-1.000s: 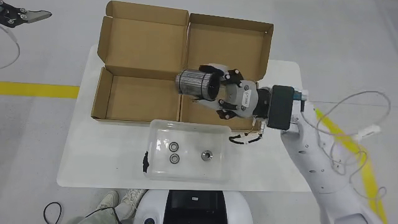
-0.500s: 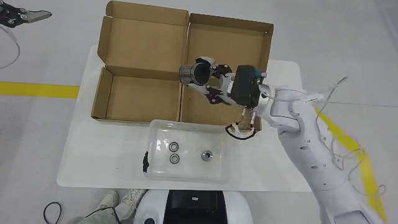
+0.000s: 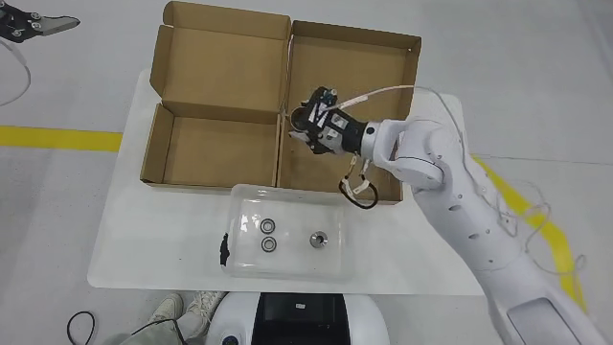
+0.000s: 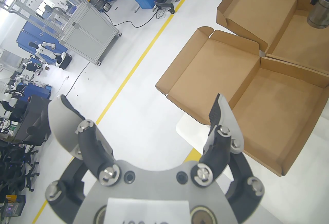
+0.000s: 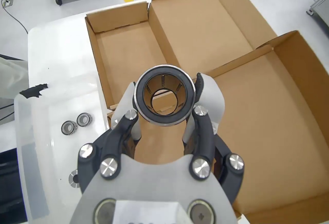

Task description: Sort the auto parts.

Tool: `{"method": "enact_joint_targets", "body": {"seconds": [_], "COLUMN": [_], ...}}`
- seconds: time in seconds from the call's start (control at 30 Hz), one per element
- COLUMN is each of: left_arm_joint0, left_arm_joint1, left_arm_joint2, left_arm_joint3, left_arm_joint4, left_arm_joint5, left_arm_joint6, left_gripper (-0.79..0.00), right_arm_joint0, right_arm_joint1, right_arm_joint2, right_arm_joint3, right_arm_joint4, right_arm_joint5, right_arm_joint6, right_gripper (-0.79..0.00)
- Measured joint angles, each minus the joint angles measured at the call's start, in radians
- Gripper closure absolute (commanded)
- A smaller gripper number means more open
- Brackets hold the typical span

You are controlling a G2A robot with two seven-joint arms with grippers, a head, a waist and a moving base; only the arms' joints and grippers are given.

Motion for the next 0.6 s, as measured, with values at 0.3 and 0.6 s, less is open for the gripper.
{"method": "enact_joint_targets", "body": {"seconds": [0.3, 0.6], "left_arm_joint0": [0.0, 0.0], "left_arm_joint1": [0.0, 0.0], "left_arm_joint2": [0.0, 0.0], "left_arm_joint3": [0.0, 0.0], "left_arm_joint4": [0.0, 0.0], "left_arm_joint5": [0.0, 0.0], "left_arm_joint6": [0.0, 0.0], "left_gripper": [-0.785, -0.785], "right_arm_joint0": [0.074, 0.144], "right_arm_joint1": [-0.014, -0.049], "right_arm_joint2": [-0.063, -0.149], "right_arm_joint3": [0.146, 0.345], "right_arm_joint4": [0.015, -0.006], "right_arm_joint5": [-0.049, -0.009], "right_arm_joint6": [0.073, 0.08], "right_gripper": [0.0, 0.0]}}
